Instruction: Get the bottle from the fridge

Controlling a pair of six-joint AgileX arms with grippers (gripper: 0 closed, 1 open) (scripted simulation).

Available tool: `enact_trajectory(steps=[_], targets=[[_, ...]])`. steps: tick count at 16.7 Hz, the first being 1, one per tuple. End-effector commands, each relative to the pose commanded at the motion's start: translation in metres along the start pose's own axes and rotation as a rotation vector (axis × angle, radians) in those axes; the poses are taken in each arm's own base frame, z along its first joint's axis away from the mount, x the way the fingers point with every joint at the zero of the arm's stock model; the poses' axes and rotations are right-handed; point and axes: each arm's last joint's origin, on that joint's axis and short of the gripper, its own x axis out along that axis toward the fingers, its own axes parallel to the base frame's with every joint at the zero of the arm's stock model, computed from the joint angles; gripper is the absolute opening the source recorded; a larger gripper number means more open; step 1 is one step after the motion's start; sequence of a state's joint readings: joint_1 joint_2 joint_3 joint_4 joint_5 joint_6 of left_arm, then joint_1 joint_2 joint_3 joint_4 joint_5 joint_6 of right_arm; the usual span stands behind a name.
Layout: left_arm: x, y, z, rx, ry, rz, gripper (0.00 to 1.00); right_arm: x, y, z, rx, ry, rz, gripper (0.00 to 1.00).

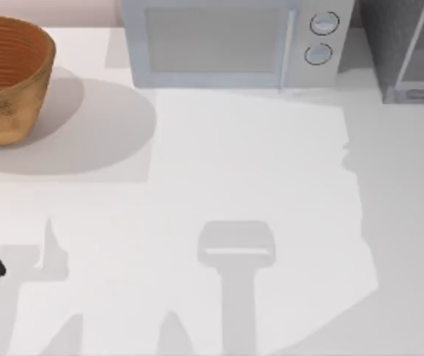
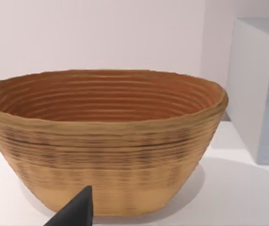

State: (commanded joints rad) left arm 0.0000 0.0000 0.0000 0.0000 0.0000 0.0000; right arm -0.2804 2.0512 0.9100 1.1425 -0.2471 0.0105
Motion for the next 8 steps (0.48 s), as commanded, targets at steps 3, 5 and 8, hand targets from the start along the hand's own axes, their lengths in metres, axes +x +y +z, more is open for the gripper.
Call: enact_trajectory(steps=[3, 5, 8], targets=[[0.0, 0.0, 0.0, 0.0, 0.0, 0.0, 1.0, 0.0, 0.0, 0.0, 0.0, 0.0, 0.0, 1.0], [0.0, 0.0, 0.0, 0.0, 0.0, 0.0, 1.0, -0.001, -0.002, 0.001, -0.001, -0.003, -0.002, 1.0], [0.0, 0.0, 0.0, 0.0, 0.0, 0.0, 1.0, 0.016, -0.001, -0.003, 0.002, 0.006, 0.0, 1.0]])
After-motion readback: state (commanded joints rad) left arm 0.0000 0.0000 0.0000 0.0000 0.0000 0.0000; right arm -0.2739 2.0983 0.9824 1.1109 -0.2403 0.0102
